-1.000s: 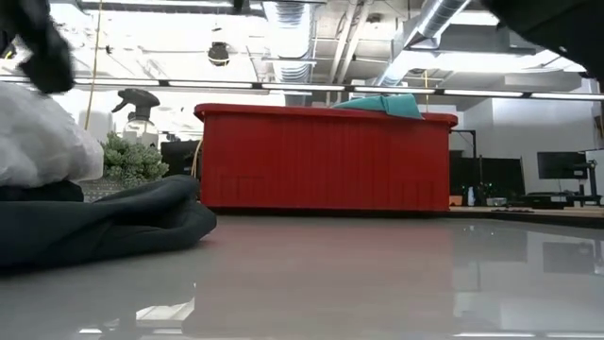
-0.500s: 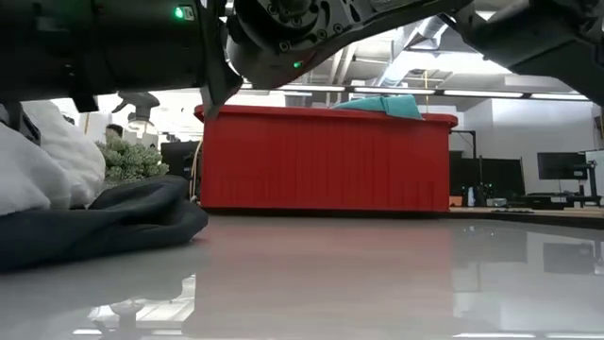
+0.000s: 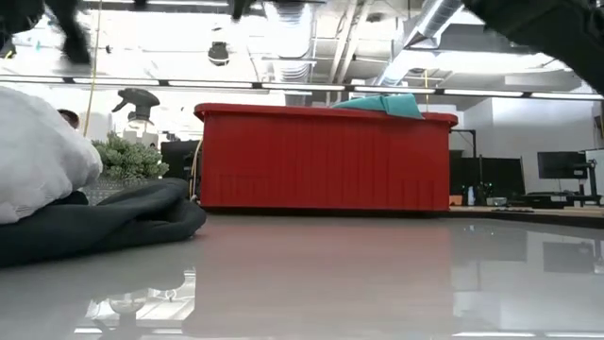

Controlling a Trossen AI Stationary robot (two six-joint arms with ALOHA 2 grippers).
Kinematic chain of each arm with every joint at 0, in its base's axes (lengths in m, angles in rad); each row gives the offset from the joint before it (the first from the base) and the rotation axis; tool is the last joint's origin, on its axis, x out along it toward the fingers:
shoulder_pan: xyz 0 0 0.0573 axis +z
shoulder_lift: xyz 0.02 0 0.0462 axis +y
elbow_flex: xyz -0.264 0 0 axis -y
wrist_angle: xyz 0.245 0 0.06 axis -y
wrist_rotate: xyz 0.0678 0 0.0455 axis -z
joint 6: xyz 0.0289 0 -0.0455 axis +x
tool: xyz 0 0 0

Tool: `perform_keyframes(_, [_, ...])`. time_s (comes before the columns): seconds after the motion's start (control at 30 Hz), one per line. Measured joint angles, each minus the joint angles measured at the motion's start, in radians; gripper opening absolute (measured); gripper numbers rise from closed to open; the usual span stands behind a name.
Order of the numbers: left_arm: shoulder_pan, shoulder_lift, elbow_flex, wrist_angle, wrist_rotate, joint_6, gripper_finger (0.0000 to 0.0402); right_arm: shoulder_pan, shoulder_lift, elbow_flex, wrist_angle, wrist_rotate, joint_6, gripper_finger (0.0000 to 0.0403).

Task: Fold Laundry from Bin
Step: Stack the white dress on top of the black shorts, then fold the blue shorts

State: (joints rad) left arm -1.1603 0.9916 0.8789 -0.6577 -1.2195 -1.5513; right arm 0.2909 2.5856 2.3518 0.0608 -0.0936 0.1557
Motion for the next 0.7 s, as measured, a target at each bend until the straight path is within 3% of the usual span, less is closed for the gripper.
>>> perform_keyframes(0.2, [0.027, 0.066, 0.048, 0.026, 0.032, 0.115, 0.0000, -0.005, -0.147, 0.007, -0.407, 0.378, -0.075, 0.0021])
perform_keyframes(0.47, [0.113, 0.290, 0.046, 0.022, 0.072, -0.050, 0.0000, -0.096, -0.212, -0.001, -0.834, 0.417, -0.065, 0.0021])
perform_keyframes(0.57, [0.149, 0.251, 0.051, -0.002, 0.115, -0.047, 0.0000, -0.146, -0.315, 0.004, -0.945, 0.453, -0.105, 0.0022])
perform_keyframes(0.7, [0.200, 0.108, 0.093, -0.009, 0.187, 0.196, 0.0000, -0.239, -0.430, 0.006, -1.103, 0.526, -0.113, 0.0028])
